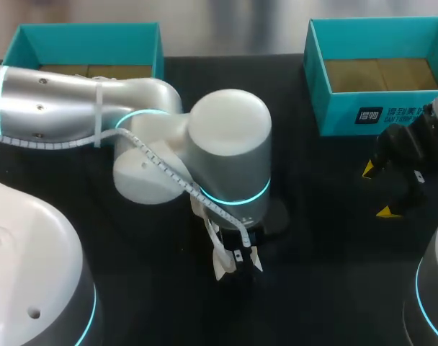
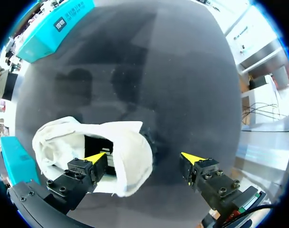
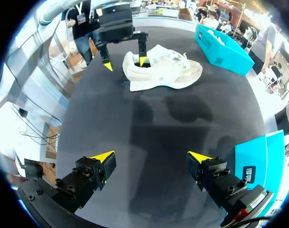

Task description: Take the shoe out of the shoebox, open the shoe tongue, remove and reinsert the insole, then place the shoe into the shoebox

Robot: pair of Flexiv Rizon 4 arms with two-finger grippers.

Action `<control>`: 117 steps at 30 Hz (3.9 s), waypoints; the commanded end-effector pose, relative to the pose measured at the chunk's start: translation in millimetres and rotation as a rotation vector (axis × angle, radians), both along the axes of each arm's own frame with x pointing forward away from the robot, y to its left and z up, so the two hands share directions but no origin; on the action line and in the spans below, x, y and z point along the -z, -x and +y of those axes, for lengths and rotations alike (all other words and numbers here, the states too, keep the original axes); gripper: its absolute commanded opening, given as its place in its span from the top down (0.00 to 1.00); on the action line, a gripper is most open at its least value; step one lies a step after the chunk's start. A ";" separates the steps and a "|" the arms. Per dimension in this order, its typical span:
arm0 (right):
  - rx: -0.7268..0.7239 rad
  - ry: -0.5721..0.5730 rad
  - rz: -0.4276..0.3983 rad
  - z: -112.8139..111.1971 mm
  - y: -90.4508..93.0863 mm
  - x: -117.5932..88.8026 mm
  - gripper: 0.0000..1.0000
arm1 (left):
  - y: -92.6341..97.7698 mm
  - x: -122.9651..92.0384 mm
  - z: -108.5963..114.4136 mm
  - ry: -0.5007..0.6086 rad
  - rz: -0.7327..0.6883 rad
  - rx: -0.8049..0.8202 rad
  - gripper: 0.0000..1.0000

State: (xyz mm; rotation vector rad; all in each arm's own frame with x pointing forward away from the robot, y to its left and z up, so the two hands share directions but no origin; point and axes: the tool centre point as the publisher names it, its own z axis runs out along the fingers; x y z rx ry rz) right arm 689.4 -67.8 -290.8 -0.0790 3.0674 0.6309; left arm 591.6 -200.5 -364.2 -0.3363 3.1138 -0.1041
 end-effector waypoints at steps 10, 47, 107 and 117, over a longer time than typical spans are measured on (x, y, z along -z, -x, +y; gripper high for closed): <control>0.001 0.003 0.000 0.7 0.3 -0.1 0.00 | 1.6 26.9 -10.4 -0.048 0.001 0.014 0.00; 0.001 0.003 0.000 0.7 0.3 -0.1 0.00 | -4.8 -6.2 10.7 -0.036 0.073 0.078 1.00; 0.001 0.003 0.000 0.7 0.3 -0.1 0.00 | -203.0 -266.4 152.0 -0.130 0.122 0.327 1.00; 0.001 0.003 0.000 0.7 0.3 -0.1 0.00 | -203.0 -266.4 152.0 -0.130 0.122 0.327 1.00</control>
